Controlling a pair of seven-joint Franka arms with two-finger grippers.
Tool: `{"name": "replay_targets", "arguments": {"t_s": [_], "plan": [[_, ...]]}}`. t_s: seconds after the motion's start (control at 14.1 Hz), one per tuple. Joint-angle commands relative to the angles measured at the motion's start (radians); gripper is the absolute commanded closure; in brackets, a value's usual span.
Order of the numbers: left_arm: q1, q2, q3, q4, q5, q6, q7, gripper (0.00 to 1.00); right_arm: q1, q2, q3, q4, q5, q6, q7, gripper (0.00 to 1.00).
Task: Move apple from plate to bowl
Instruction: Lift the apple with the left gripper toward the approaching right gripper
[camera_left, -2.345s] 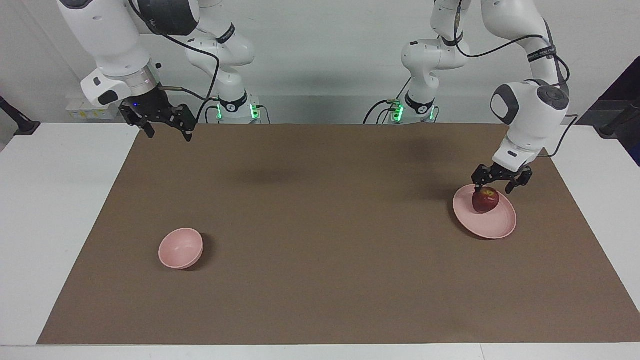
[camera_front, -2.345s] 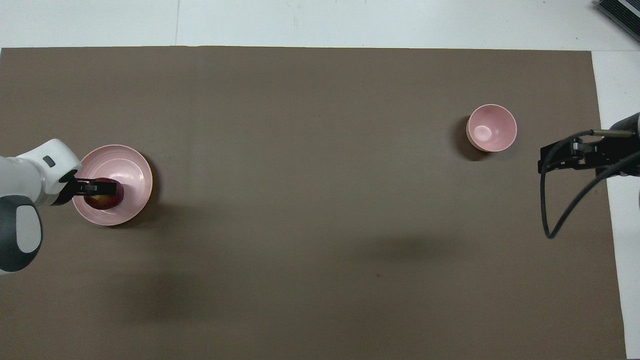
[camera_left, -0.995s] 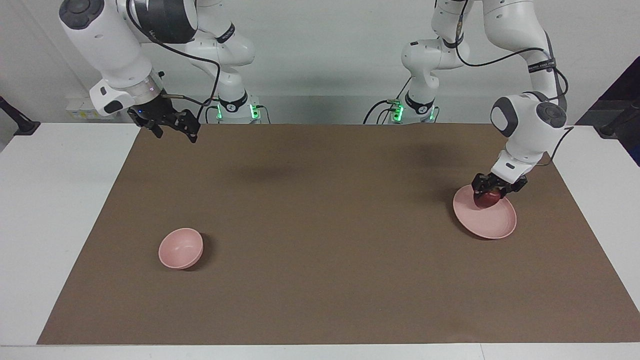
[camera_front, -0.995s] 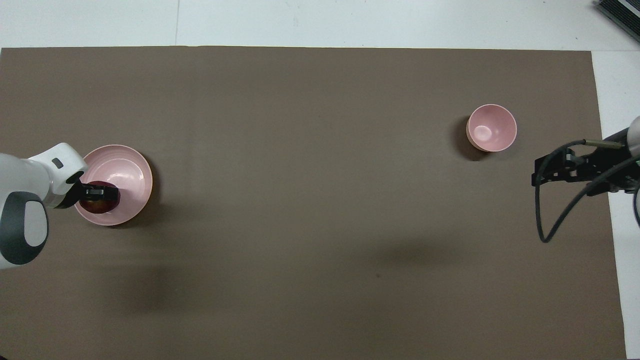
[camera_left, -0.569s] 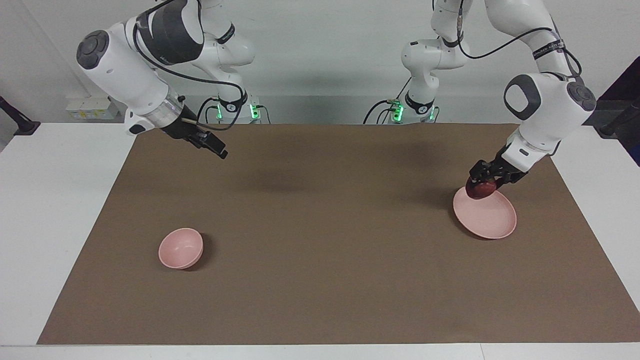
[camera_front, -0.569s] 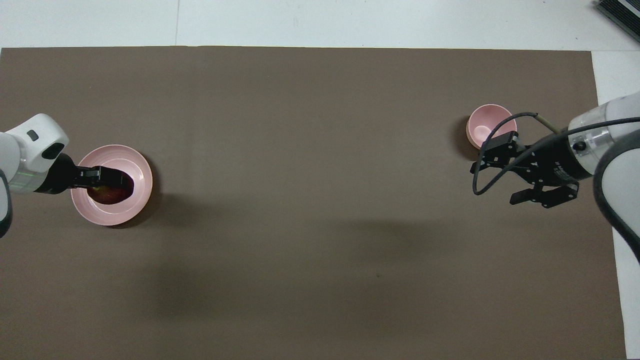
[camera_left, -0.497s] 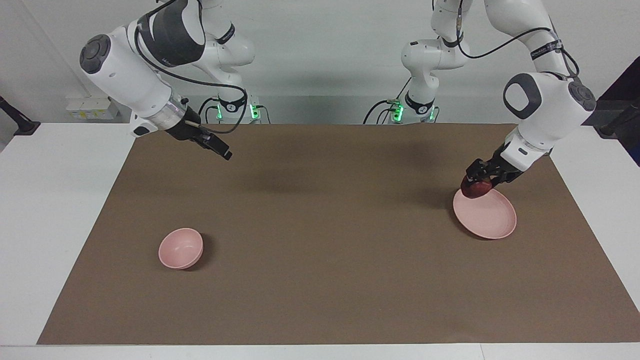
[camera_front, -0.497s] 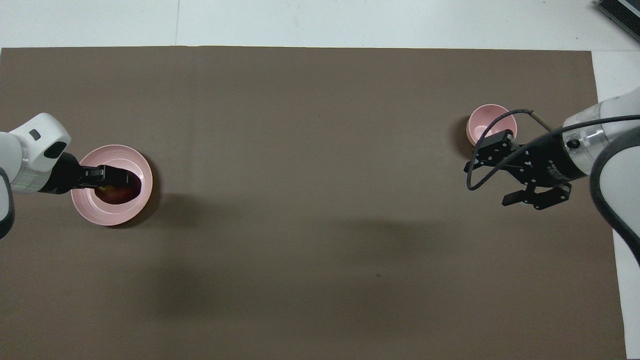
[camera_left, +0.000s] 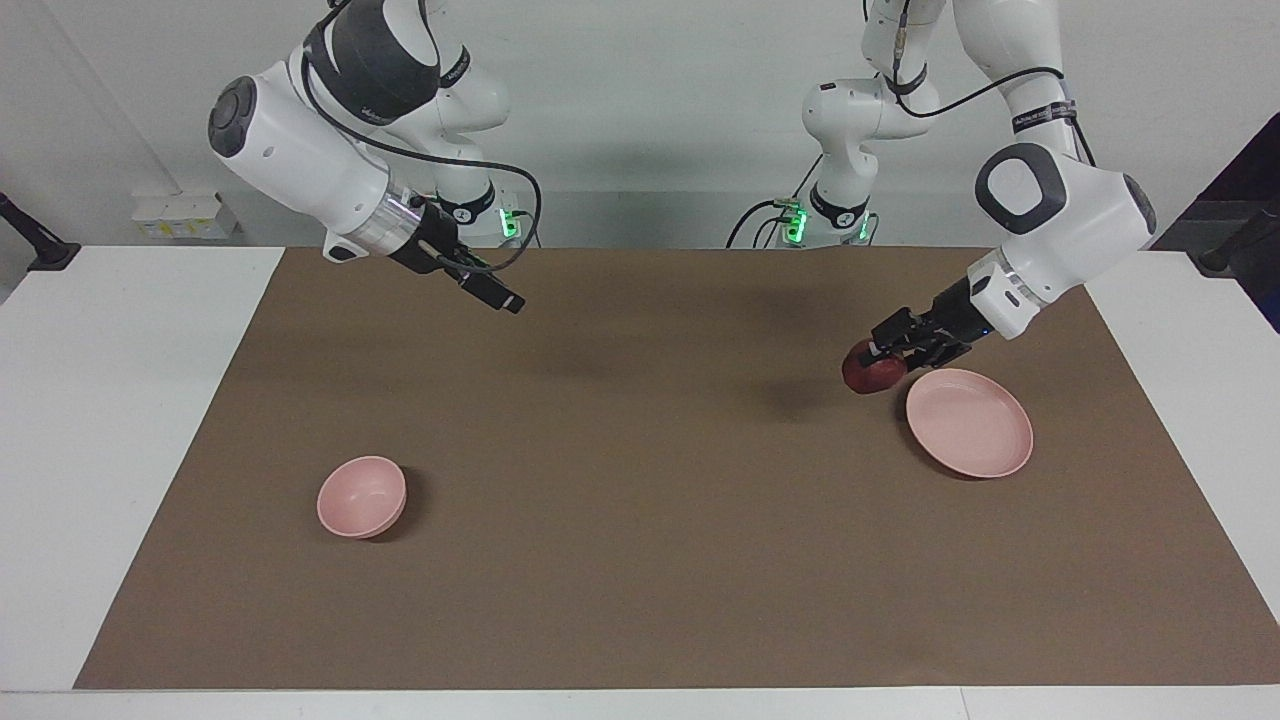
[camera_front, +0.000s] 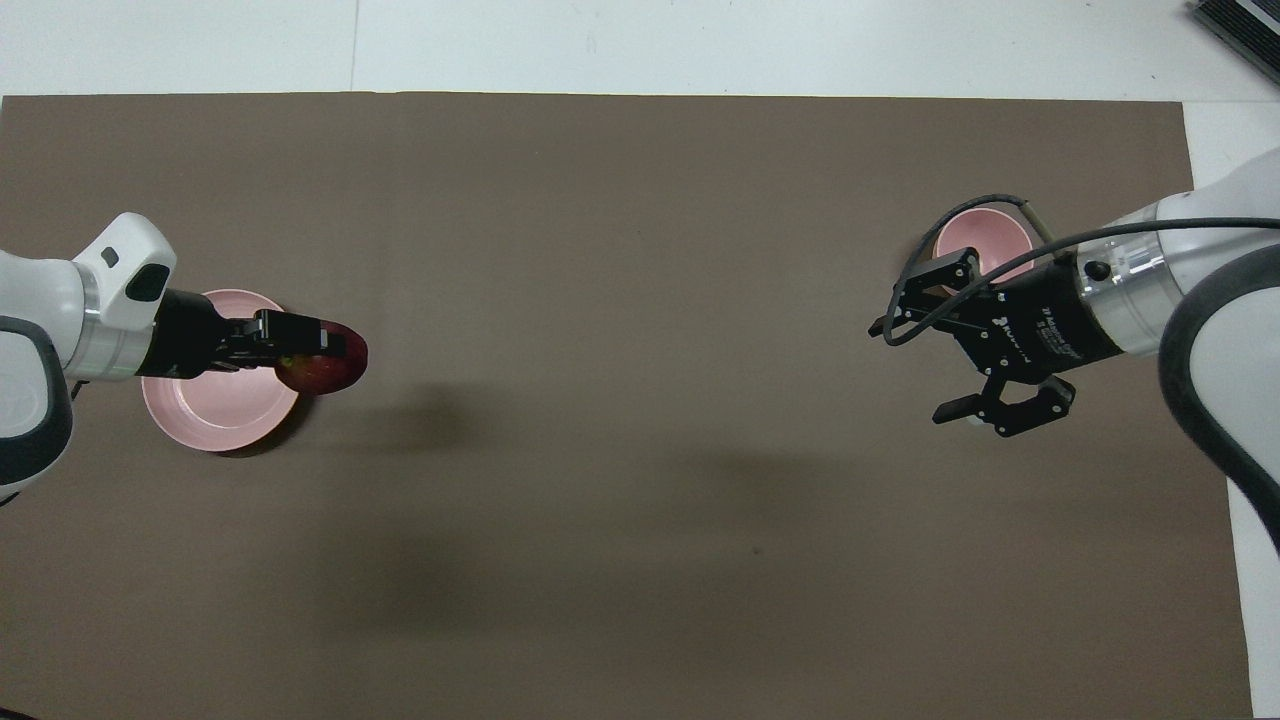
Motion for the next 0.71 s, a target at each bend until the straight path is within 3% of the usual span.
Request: {"name": "replay_targets", "arguments": {"t_s": [0.0,0.28,0.64], "plan": [[-0.007,-0.024,-0.021,-0.014,-0.161,-0.017,0.000,1.00,0.021,-0.027,0.002,-0.065,0.070,0.073,0.074,0.00],[-0.007,-0.037,-0.076,-0.029,-0.344,-0.007,0.005,1.00,0.079,0.025,0.002,-0.107,0.230,0.144,0.128,0.00],[-0.009,-0.069,-0.169,-0.058,-0.516,0.038,0.008,1.00,0.103,0.010,0.002,-0.174,0.366,0.196,0.167,0.00]]}}
